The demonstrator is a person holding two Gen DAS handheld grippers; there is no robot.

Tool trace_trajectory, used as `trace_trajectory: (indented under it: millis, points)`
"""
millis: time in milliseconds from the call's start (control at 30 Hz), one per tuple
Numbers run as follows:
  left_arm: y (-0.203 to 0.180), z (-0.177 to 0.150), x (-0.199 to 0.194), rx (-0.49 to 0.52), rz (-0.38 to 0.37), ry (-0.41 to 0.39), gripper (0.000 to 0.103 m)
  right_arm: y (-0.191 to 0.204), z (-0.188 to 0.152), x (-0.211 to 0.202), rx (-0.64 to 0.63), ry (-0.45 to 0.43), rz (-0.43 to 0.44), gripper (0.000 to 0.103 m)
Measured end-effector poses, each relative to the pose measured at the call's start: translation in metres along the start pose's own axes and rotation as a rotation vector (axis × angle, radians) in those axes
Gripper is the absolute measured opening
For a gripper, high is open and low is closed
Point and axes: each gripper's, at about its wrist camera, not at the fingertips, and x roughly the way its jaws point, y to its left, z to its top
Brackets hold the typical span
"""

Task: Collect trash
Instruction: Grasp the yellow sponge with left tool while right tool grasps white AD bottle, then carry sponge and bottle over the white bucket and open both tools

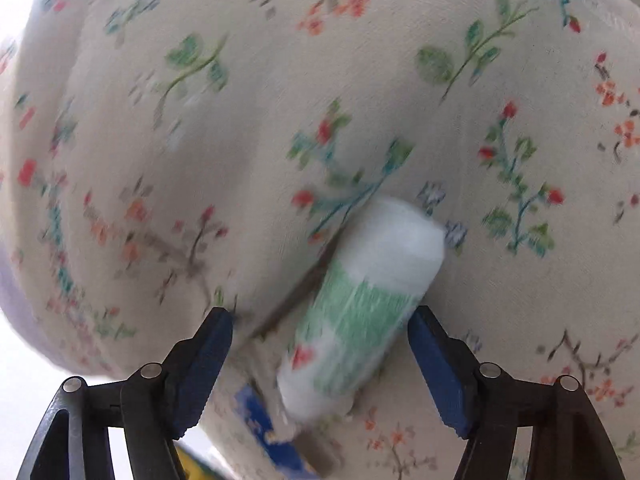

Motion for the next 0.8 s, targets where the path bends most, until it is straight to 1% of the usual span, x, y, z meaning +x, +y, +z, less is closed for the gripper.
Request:
trace_trajectory:
  millis: [33,67,133,200,267,333,433,533,600,667,733,800]
  points:
    - [0.003,0.0,-0.003,-0.003,-0.006,-0.001,0.048,-0.001,0.0,0.001,-0.002,-0.007,-0.011,0.069]
    - [0.007,0.001,-0.009,-0.007,-0.012,-0.003,0.048,-0.001,-0.001,0.001,-0.015,-0.012,-0.02,0.053]
    - [0.013,0.001,-0.018,-0.009,-0.018,-0.009,0.048,0.002,-0.009,-0.004,-0.031,-0.025,-0.021,0.049]
    - [0.018,0.002,-0.028,-0.007,-0.027,-0.019,0.048,0.011,-0.025,-0.014,-0.082,-0.043,0.005,0.045]
    - [0.021,0.003,-0.038,-0.006,-0.042,-0.031,0.048,0.019,-0.041,-0.027,-0.14,-0.08,0.024,0.043]
    - [0.027,0.003,-0.049,-0.002,-0.047,-0.049,0.048,0.029,-0.057,-0.041,-0.216,-0.139,0.002,0.043]
    - [0.036,0.004,-0.062,0.002,-0.026,-0.076,0.048,0.052,-0.081,-0.053,-0.344,-0.186,0.016,0.043]
    - [0.049,0.006,-0.073,0.0,-0.017,-0.088,0.048,0.073,-0.106,-0.067,-0.489,-0.275,0.001,0.043]
    - [0.059,0.007,-0.081,-0.003,0.01,-0.103,0.048,0.088,-0.123,-0.069,-0.587,-0.331,-0.019,0.043]
    - [0.071,0.009,-0.089,-0.008,0.042,-0.12,0.048,0.099,-0.147,-0.065,-0.688,-0.363,-0.03,0.043]
    - [0.083,0.01,-0.097,-0.011,0.078,-0.132,0.048,0.117,-0.169,-0.051,-0.796,-0.37,-0.033,0.043]
    - [0.092,0.011,-0.102,0.0,0.119,-0.141,0.048,0.125,-0.185,-0.043,-0.876,-0.359,-0.028,0.043]
